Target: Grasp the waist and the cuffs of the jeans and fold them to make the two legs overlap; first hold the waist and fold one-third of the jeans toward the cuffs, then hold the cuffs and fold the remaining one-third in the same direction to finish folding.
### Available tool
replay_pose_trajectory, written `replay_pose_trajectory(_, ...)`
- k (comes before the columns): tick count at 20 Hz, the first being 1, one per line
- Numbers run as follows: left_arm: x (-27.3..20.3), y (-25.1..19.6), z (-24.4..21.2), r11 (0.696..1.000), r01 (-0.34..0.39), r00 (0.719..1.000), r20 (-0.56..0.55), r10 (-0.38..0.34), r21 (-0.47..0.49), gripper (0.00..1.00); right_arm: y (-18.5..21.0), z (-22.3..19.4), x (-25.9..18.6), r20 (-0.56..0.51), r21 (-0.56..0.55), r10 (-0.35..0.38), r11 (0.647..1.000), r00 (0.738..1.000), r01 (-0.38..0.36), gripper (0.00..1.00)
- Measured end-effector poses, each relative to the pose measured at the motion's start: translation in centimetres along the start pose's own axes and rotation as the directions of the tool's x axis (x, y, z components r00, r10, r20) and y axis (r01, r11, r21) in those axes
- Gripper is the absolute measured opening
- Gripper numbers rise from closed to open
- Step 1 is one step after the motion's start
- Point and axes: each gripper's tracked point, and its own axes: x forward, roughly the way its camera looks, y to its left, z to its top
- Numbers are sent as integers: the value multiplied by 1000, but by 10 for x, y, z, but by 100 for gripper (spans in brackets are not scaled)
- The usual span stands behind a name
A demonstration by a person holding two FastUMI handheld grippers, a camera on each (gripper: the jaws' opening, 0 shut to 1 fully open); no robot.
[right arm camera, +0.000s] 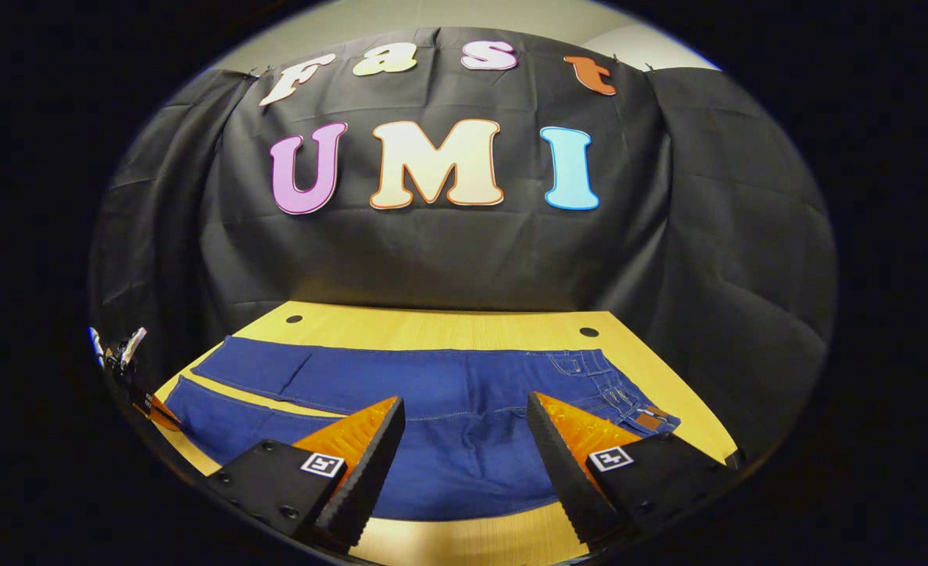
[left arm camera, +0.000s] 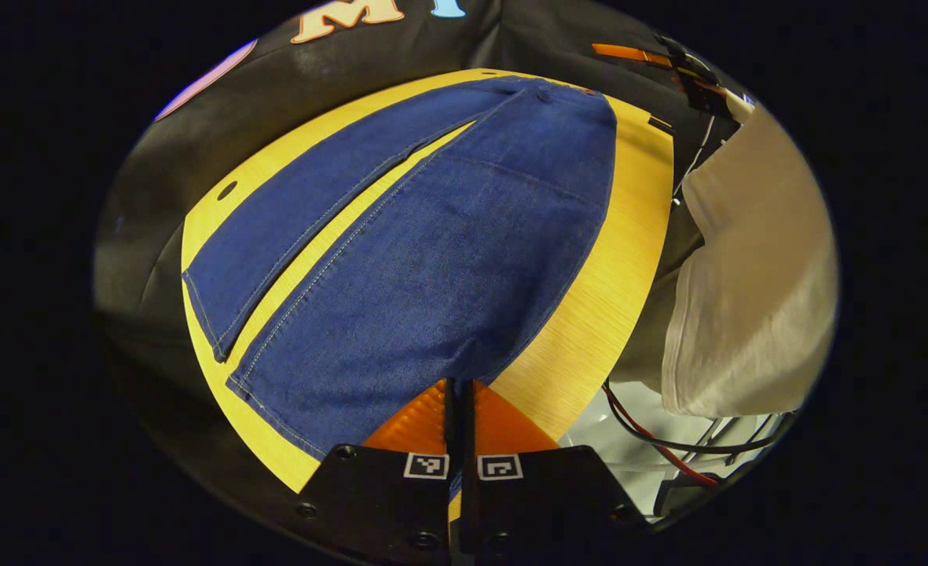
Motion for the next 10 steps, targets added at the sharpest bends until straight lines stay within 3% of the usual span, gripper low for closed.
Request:
replay_pose_trajectory(5,0,2,0,999,31,998,-45,-32,-18,0,16,-6,1,-60,-87,135,986,989,-140,96)
replay_pose_trajectory(10,2,2,4,999,17,996,-82,-20,-39,0,0,-36,13,-227,-238,258,920,939,-311,99)
